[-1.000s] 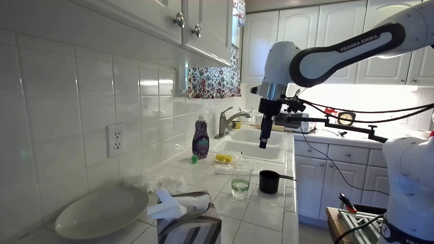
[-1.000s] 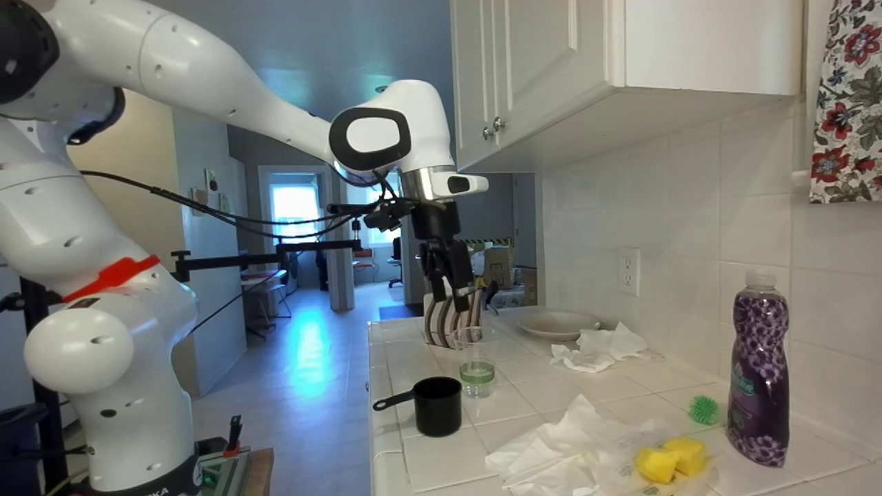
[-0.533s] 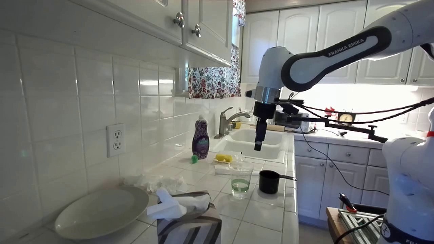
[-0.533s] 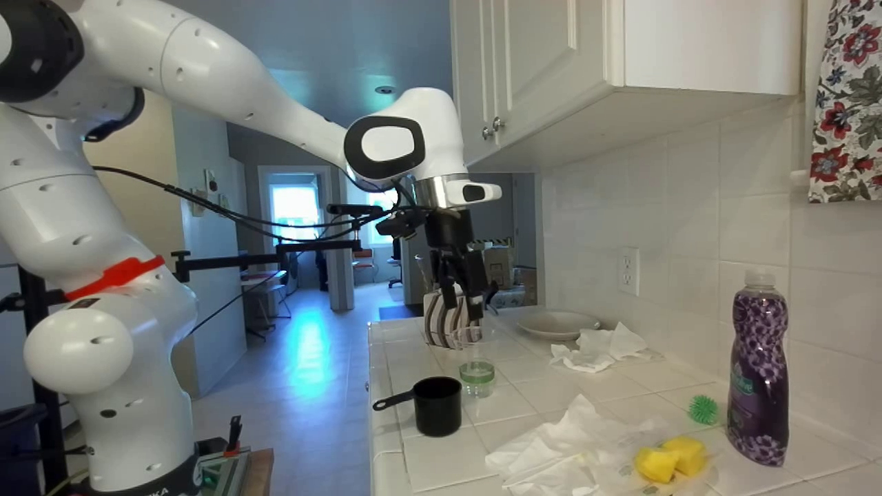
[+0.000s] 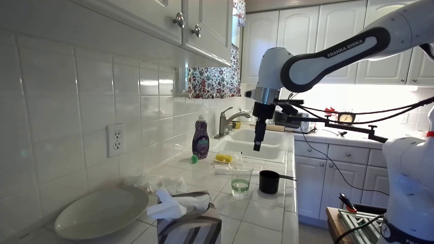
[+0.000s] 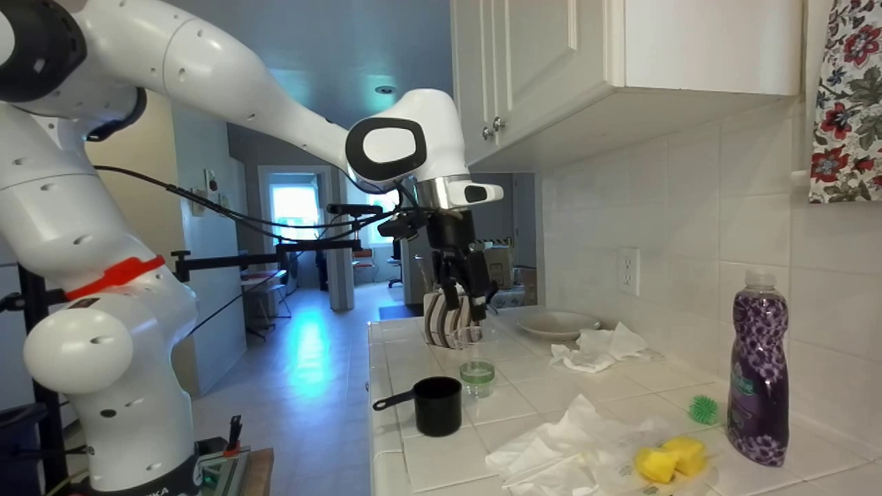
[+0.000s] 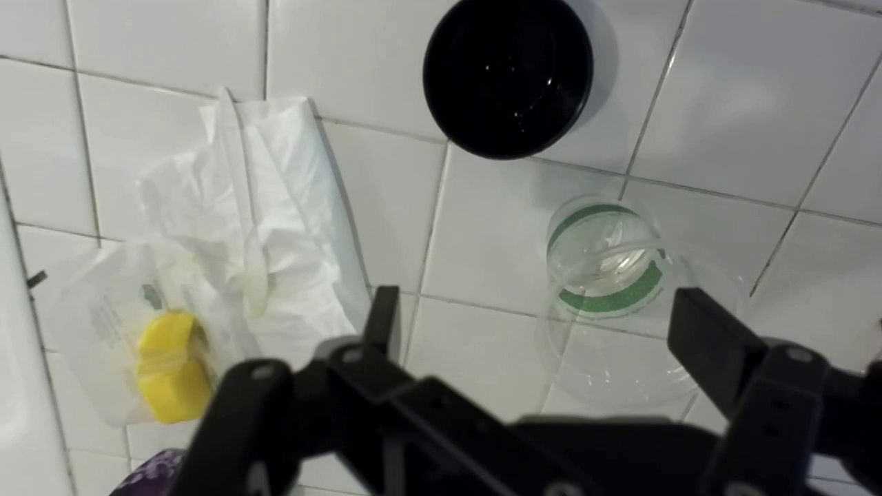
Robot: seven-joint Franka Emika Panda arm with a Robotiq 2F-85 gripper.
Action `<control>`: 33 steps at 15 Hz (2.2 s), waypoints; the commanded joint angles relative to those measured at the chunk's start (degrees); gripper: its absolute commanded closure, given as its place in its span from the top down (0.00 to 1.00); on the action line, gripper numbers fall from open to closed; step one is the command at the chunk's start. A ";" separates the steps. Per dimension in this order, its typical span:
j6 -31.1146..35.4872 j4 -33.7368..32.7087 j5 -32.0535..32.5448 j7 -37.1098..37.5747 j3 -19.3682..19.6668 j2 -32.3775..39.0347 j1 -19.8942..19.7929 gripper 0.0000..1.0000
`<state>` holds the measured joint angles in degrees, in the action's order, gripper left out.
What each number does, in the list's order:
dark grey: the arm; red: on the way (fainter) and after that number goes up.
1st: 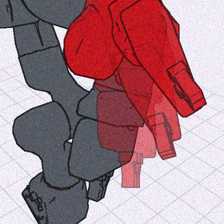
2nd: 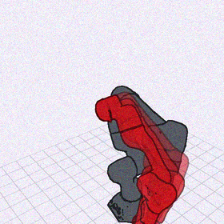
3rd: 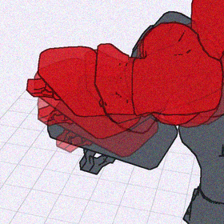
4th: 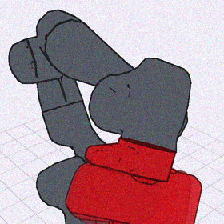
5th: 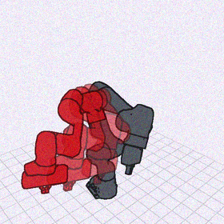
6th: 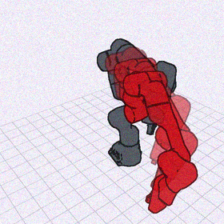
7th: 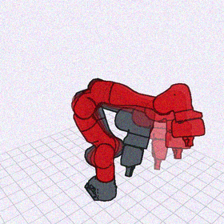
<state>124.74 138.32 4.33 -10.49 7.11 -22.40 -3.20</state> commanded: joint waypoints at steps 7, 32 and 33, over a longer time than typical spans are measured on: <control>8.02 -2.29 -0.38 -10.39 2.95 6.47 0.01 1.00; -1.15 -14.07 -15.45 -27.25 2.94 20.45 -0.23 0.31; -1.45 -14.30 -15.44 -27.24 2.81 20.66 -0.35 0.22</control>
<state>125.19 126.45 -11.08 -36.56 10.90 -3.53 -2.22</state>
